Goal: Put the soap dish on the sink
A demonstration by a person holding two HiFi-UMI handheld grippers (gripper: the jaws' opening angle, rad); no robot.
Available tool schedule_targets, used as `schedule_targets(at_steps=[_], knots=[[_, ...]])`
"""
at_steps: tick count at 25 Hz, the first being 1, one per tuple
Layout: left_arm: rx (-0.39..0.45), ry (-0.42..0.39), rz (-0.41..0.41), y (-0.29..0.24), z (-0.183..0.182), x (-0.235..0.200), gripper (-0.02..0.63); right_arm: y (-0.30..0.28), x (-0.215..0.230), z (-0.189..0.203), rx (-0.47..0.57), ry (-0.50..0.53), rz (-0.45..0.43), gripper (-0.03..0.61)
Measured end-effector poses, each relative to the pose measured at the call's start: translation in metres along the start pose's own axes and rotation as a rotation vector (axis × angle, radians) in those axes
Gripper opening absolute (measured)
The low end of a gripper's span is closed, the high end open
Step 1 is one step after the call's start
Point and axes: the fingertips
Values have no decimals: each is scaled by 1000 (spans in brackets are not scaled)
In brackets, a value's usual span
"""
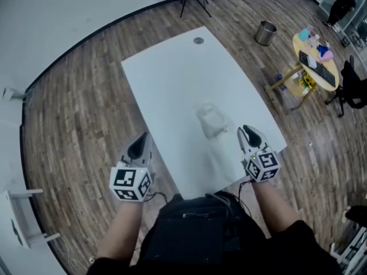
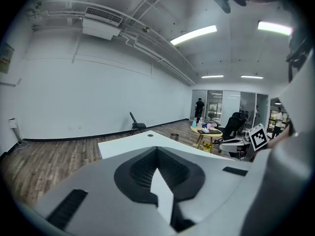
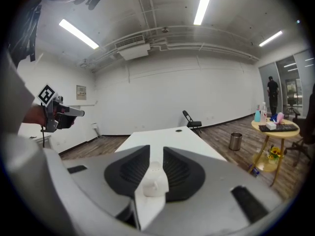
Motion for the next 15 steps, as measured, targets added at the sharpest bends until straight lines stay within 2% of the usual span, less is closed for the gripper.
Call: schedule_targets(at_steps=[5, 15], knots=[[9, 0, -2, 13, 4, 4, -11, 16, -7, 1, 9, 16, 3, 87], [31, 9, -20, 40, 9, -6, -11, 47, -32, -24, 82, 31, 1, 82]])
Point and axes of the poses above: the fingertips, and each gripper's own axes: y backward along the fingers, x to its right, z out of its underside, and after that the axes turned 13 degrees about -x, right-handed
